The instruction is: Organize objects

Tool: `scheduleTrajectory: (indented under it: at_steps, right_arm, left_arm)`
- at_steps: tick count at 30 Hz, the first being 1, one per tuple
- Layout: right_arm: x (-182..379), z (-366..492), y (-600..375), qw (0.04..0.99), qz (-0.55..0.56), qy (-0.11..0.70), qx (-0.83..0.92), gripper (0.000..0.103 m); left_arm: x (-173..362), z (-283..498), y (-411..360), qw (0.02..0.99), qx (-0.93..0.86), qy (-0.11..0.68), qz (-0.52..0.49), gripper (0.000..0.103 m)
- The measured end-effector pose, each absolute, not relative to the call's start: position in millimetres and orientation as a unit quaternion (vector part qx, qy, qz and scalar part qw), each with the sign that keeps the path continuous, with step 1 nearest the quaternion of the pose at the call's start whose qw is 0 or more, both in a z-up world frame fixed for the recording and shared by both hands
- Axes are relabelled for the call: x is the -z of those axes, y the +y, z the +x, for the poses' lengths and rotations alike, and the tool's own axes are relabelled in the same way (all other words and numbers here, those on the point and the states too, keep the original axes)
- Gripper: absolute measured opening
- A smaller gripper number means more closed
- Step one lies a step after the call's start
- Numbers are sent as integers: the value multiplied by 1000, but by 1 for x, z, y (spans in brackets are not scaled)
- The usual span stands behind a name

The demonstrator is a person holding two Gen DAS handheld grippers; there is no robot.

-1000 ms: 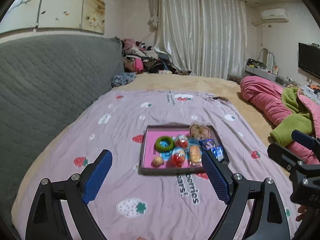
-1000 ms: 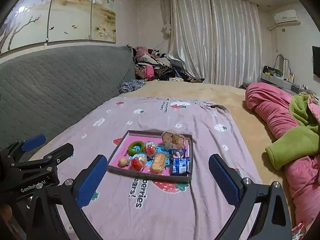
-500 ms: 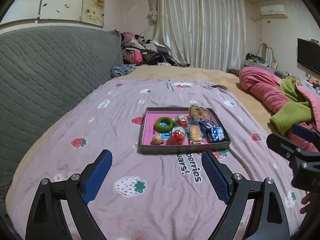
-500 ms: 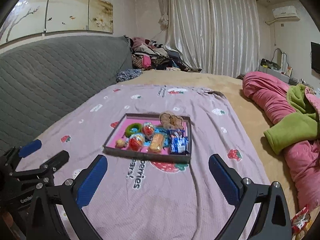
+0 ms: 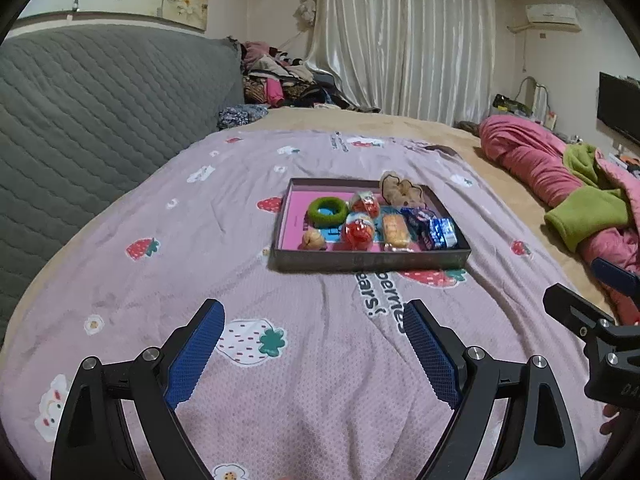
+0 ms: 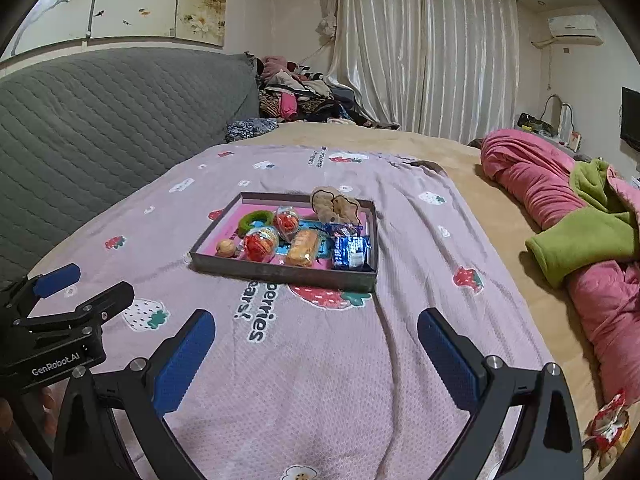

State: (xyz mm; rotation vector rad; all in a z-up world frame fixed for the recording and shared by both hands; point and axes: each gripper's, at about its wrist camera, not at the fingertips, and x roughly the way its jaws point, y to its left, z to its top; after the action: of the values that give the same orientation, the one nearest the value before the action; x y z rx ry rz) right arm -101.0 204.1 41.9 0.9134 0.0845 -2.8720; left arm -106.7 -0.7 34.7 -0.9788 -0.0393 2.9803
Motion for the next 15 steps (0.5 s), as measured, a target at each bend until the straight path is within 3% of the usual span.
scheduleTrajectory:
  at_steps: [15]
  right_arm:
    - [-9,-107,208,62,309,24,949,102]
  left_arm:
    - [4,-117,5,-4,-948,-1,-319,91]
